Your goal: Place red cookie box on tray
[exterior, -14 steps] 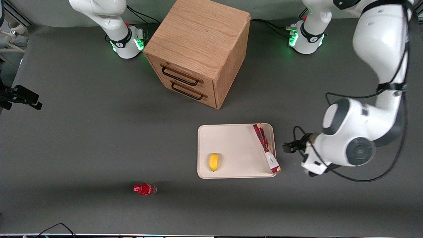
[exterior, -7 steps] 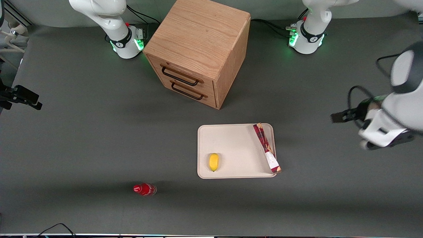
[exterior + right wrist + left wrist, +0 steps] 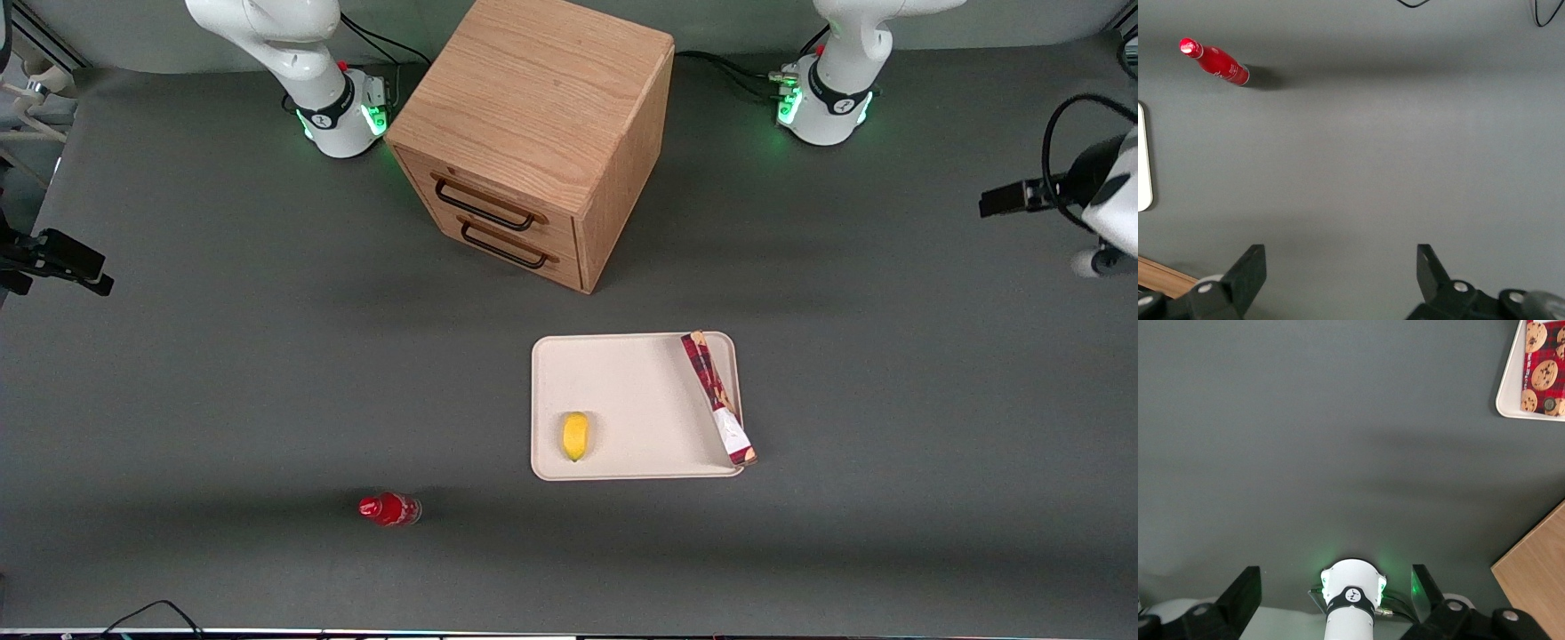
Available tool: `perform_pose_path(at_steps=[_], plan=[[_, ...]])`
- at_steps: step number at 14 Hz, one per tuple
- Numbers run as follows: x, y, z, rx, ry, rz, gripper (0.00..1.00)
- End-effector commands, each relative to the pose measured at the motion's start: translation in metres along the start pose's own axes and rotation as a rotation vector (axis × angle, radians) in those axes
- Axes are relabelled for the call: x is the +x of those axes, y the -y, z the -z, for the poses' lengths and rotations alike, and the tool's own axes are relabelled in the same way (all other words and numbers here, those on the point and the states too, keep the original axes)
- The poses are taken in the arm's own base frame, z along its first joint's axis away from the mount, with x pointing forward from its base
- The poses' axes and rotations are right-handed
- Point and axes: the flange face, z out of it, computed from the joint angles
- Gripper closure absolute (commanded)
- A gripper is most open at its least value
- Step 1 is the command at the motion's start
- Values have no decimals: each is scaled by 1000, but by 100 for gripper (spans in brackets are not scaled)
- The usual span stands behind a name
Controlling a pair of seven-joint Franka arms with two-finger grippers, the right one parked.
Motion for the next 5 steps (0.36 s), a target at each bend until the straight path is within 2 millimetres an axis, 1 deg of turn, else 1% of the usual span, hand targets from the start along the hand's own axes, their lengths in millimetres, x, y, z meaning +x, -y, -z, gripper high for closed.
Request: perform_pose_path(at_steps=[1,2,5], plan=[[-37,-7,-11,0,-45,-36,0],[-34,-12,-3,3,-54,-49,0],[-15,-14,8,3,-5,-50,0]])
